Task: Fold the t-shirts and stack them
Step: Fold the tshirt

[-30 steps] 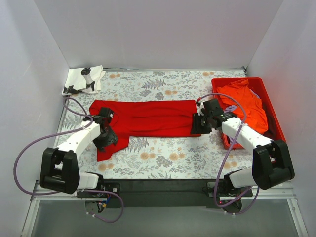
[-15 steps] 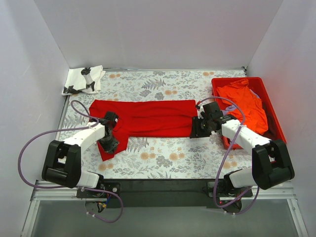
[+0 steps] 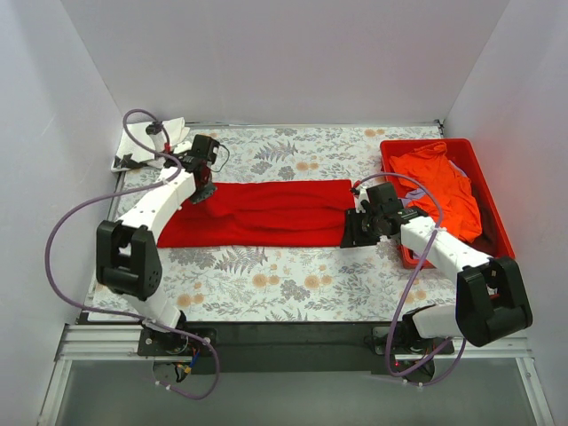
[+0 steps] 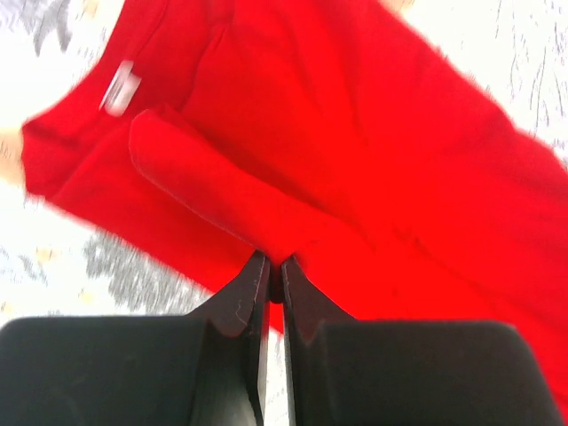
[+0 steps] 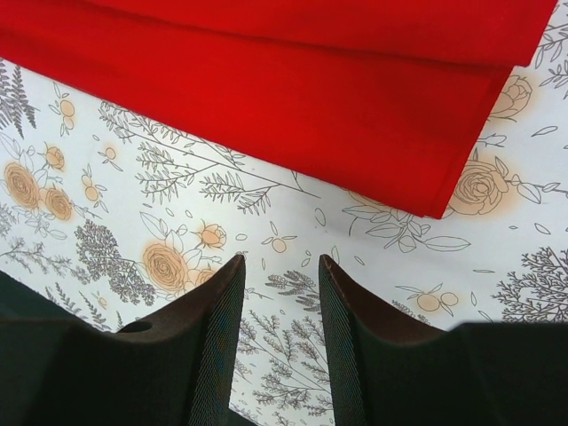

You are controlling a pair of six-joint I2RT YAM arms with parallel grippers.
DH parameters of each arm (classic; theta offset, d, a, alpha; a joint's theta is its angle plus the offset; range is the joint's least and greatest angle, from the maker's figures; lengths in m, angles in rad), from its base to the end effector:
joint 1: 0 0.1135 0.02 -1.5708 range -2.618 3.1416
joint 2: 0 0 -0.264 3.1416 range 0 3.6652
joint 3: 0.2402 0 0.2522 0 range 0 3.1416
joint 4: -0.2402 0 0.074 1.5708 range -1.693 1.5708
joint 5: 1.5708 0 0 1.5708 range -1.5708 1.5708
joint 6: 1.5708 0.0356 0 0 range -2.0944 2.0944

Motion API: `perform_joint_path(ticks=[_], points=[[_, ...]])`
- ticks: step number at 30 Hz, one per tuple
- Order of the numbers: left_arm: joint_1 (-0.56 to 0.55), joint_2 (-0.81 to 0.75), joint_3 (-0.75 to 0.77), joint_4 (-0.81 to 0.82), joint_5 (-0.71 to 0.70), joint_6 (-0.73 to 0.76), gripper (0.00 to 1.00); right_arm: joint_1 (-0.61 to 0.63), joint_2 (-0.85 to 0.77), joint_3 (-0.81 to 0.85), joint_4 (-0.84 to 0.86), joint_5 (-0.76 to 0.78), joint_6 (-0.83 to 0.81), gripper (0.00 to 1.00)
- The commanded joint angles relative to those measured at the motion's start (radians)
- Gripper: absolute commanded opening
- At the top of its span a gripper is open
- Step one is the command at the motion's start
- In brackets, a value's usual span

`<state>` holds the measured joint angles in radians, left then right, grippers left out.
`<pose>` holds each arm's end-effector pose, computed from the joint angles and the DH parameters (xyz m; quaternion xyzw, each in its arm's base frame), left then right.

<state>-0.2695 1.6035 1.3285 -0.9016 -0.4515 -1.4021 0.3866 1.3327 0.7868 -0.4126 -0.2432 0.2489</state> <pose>0.3139 -0.0706 0.2707 -0.5498 0.7830 0.0056 0.2908 0.2382 0.1062 0.2053 -0.1016 0.9417 0.2033 0.2481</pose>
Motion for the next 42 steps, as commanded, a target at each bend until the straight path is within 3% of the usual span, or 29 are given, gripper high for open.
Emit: perform_joint_path(ticks=[1,8,11,12,16,18,23,32,42], points=[[0.001,0.105,0.084,0.041,-0.093,0.078,0.00,0.005,-0.023,0.019,0.001,-0.028,-0.031,0.45],[0.001,0.256,0.221,0.125,-0.090,0.141,0.06,0.006,0.000,0.043,0.006,-0.033,-0.057,0.45],[0.001,0.302,0.277,0.130,-0.082,0.138,0.17,0.005,0.019,0.060,0.009,-0.027,-0.063,0.45],[0.001,0.311,0.288,0.124,-0.079,0.135,0.28,0.005,0.025,0.066,0.009,-0.019,-0.065,0.45],[0.004,0.273,0.275,0.130,-0.056,0.120,0.55,0.005,0.046,0.092,0.017,0.033,-0.066,0.45],[0.021,0.242,0.235,0.142,-0.020,0.117,0.60,0.003,0.066,0.111,0.027,0.048,-0.065,0.45],[0.073,0.091,0.114,0.138,0.065,0.078,0.61,0.005,0.121,0.141,0.075,-0.037,-0.057,0.44],[0.070,-0.218,-0.323,0.214,0.252,0.061,0.58,0.104,0.273,0.216,0.222,-0.122,-0.023,0.33],[0.064,-0.445,-0.577,0.303,0.258,0.061,0.57,0.262,0.494,0.397,0.322,-0.110,0.069,0.28]])
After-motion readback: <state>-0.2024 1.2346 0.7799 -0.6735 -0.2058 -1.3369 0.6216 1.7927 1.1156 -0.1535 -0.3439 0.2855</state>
